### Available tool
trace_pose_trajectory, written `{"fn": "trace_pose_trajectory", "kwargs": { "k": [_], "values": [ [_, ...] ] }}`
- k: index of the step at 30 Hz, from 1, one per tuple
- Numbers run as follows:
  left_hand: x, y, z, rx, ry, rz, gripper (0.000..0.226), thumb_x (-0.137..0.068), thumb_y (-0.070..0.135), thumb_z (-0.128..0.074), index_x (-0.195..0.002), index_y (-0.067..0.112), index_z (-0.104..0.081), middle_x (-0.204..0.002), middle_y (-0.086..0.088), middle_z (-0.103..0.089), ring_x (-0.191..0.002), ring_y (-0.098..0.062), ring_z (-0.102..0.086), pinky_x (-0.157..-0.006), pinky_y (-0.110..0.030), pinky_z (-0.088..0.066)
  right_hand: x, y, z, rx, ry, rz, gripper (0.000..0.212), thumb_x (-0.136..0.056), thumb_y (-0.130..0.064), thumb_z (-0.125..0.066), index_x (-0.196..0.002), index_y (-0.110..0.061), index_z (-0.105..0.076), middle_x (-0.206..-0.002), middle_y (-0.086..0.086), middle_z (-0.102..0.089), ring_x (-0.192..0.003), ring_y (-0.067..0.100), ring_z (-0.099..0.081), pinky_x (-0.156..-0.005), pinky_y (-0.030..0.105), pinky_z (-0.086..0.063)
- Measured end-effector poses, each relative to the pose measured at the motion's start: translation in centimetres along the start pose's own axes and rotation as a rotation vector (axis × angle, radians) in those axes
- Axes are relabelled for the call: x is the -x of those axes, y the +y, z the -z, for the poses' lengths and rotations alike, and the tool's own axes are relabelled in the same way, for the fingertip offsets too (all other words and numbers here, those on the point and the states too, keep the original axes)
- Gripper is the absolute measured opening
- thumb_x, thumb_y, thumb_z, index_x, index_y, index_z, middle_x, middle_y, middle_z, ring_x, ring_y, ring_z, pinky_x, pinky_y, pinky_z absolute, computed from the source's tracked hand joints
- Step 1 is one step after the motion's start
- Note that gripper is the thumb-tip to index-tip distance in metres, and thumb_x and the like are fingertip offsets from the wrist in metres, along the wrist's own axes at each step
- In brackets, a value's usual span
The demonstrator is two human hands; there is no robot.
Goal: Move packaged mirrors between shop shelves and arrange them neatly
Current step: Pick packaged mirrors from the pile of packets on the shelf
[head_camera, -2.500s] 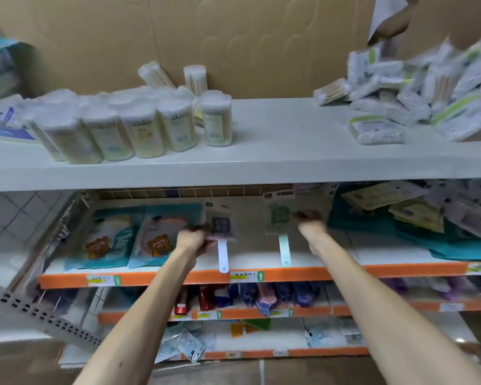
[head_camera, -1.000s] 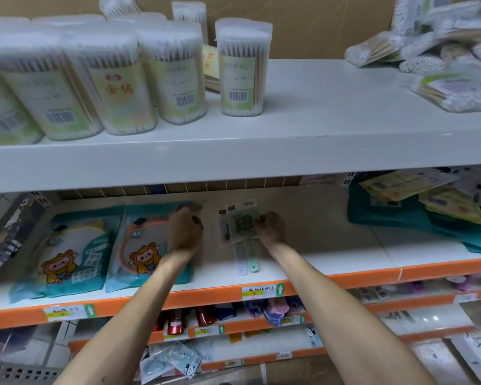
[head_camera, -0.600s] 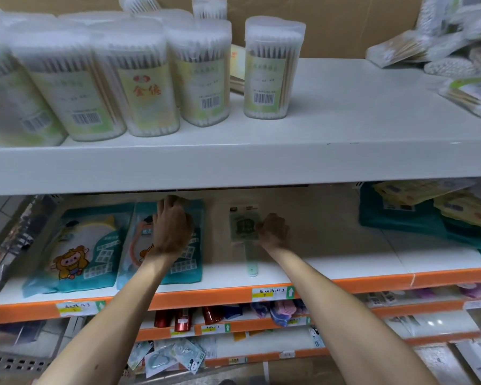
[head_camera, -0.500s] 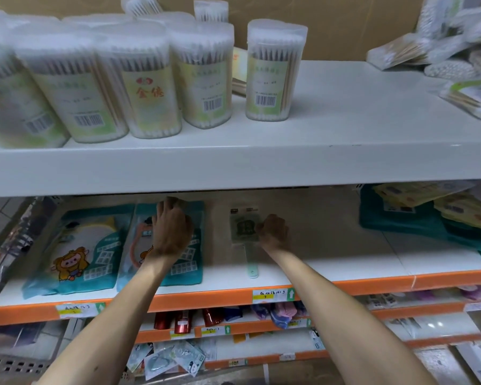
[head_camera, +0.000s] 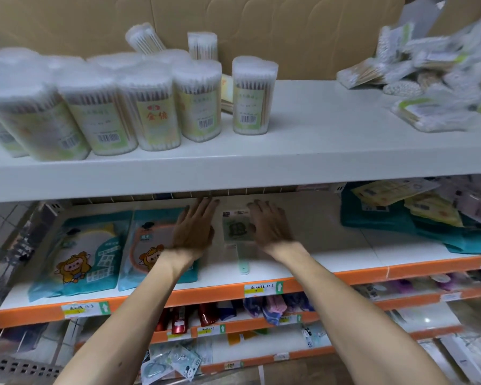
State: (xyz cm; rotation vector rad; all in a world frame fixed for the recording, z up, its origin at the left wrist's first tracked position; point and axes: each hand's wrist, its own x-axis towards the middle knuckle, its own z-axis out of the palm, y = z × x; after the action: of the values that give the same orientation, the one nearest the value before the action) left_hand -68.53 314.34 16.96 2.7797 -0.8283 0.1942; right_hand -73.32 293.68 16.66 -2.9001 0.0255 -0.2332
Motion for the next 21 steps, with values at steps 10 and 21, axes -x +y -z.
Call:
{"fn": "trace_pose_trajectory", "kwargs": {
  "k": [10, 21],
  "values": [
    [1.5, 7.2, 4.1, -0.159, 0.023, -0.149, 0.084, -0.081, 0.034, -0.065, -0.153, 0.013, -0.027, -0.159, -0.009, -0.027, -0.145, -0.034, -0.027, -0.116, -0.059, -0.021, 7.0, 3.2, 7.8, 0.283, 0.025, 0.091, 0.089, -0.078, -0.042, -0.072, -0.152, -0.013, -0.032, -0.156, 0.01, -0.035, -0.141, 0.033, -0.035, -0.114, 0.05, -0.026],
    [4.6, 29.1, 1.3, -0.109, 0.016, -0.312, 0.085, -0.075, 0.022, -0.069, -0.15, 0.011, -0.029, -0.156, -0.008, -0.031, -0.144, -0.031, -0.027, -0.112, -0.059, -0.026, 28.1, 17.6, 15.0, 0.423, 0.074, -0.219, 0.085, -0.081, -0.048, -0.071, -0.15, -0.014, -0.035, -0.156, 0.008, -0.036, -0.139, 0.029, -0.039, -0.11, 0.048, -0.034]
  ]
}}
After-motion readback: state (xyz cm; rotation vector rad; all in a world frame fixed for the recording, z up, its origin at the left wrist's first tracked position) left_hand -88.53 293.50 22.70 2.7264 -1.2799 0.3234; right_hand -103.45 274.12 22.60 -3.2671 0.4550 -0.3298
